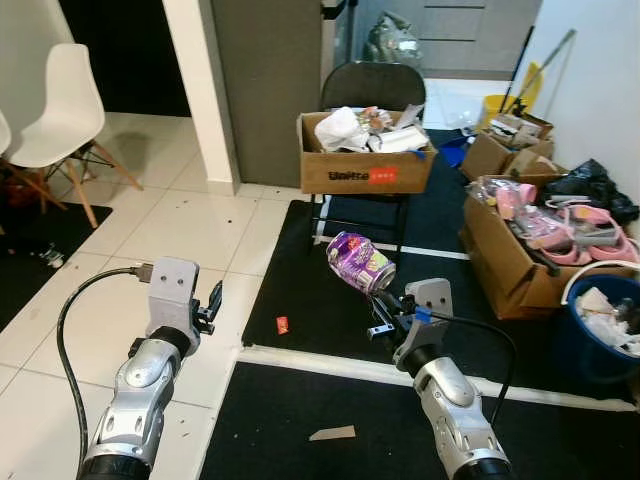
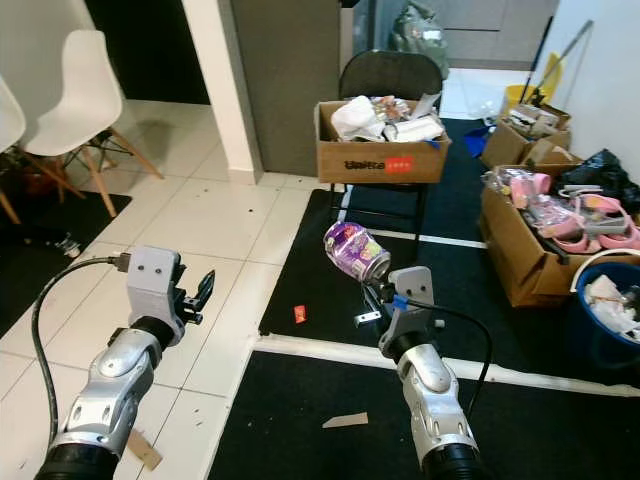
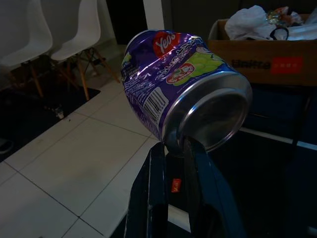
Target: Picking trash to rubbish bin
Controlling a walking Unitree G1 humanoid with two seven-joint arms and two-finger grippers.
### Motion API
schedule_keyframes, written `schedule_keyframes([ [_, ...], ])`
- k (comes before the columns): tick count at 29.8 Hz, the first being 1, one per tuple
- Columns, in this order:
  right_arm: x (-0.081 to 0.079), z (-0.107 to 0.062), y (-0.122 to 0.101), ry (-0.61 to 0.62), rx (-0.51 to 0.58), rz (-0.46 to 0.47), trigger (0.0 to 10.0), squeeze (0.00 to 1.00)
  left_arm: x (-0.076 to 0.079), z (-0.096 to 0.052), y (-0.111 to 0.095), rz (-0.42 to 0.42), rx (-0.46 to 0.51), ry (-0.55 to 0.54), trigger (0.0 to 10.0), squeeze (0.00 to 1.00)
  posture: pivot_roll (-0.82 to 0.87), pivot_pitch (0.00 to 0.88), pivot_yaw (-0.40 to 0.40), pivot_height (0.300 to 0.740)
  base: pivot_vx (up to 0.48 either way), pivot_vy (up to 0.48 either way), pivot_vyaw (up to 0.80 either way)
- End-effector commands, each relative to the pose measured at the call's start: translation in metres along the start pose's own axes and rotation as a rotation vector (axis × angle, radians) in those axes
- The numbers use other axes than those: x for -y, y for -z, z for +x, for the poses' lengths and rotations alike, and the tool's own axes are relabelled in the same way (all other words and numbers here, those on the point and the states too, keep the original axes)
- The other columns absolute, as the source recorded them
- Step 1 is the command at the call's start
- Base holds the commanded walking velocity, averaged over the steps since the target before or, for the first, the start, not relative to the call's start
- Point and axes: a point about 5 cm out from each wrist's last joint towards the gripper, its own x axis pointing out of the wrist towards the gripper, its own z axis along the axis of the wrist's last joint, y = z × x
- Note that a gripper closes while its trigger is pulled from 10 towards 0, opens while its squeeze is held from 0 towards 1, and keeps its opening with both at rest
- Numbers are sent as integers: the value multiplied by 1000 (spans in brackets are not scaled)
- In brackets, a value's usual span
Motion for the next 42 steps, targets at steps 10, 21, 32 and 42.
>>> schedule_keyframes([
  [10, -1, -3, 7, -12, -4, 47, 10000, 0, -2, -1, 5, 9, -50, -14, 10000, 0, 83, 89, 106, 740, 0, 0, 0],
  [21, 1, -10, 11, 45, -7, 51, 10000, 0, -8, -4, 11, -8, -63, -33, 10000, 0, 46, 90, 123, 740, 0, 0, 0],
  [32, 5, -6, 12, 62, -35, 24, 10000, 0, -4, 7, 5, -12, -38, -51, 10000, 0, 6, 72, 50, 740, 0, 0, 0],
  [42, 8, -6, 12, 71, -52, 16, 10000, 0, -4, 3, 9, -19, -57, -49, 10000, 0, -18, 80, 28, 740, 0, 0, 0],
])
